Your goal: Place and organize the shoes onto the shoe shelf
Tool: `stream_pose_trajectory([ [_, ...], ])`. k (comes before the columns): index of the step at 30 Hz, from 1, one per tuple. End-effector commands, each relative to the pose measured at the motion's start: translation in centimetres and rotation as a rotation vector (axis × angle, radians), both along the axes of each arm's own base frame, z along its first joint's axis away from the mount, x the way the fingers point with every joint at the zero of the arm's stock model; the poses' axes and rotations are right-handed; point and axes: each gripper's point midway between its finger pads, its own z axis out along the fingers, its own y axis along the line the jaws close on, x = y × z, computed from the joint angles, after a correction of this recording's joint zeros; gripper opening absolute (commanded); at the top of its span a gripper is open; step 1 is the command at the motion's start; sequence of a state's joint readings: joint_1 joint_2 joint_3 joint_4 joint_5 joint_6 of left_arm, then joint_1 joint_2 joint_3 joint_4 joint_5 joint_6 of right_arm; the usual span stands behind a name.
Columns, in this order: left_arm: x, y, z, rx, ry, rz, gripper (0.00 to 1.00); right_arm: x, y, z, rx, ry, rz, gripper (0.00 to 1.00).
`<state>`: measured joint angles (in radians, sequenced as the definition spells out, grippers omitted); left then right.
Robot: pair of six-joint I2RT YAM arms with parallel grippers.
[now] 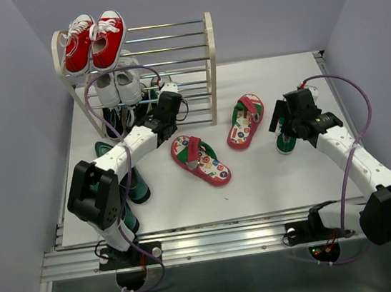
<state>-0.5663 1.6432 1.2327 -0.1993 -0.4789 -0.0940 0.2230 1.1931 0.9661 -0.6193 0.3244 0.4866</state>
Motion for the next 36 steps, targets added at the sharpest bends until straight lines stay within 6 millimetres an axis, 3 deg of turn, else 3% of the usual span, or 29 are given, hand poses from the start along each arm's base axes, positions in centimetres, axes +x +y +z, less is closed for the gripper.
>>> stream_pose_trajectory([
  [1, 4.1, -0.7, 6.4, -0.079, -0.218, 0.043, 0.00, 1.1, -0.2, 1.8, -0.002, -0.074, -0.002, 1.00],
  [10, 6.6, -0.8, 5.9, -0.094, -0.224, 0.081, 0.00, 1.2, -0.2, 1.7, -0.005, -0.070, -0.006, 1.00],
  [21, 7.8, -1.7, 3.8, -0.100, -0.208, 0.052, 0.00, 1.2, -0.1, 1.5, -0.005, -0.061, 0.006, 1.00],
  [32, 8.4, -1.1, 2.0, -0.112, -0.186, 0.130, 0.00, 1.0, -0.1, 1.4, -0.006, -0.058, 0.014, 1.00],
  [34, 8.5, -1.0, 2.0, -0.119, -0.189, 0.145, 0.15, 1.0, 0.0, 1.4, -0.006, -0.060, 0.016, 1.00],
  [35, 8.1, -0.8, 1.6, -0.109, -0.170, 0.146, 0.31, 1.0, 0.0, 1.5, -0.003, -0.061, 0.018, 1.00],
  [36, 8.0, -0.8, 1.4, -0.110, -0.167, 0.145, 0.32, 1.0, 0.1, 1.5, -0.001, -0.061, 0.020, 1.00],
])
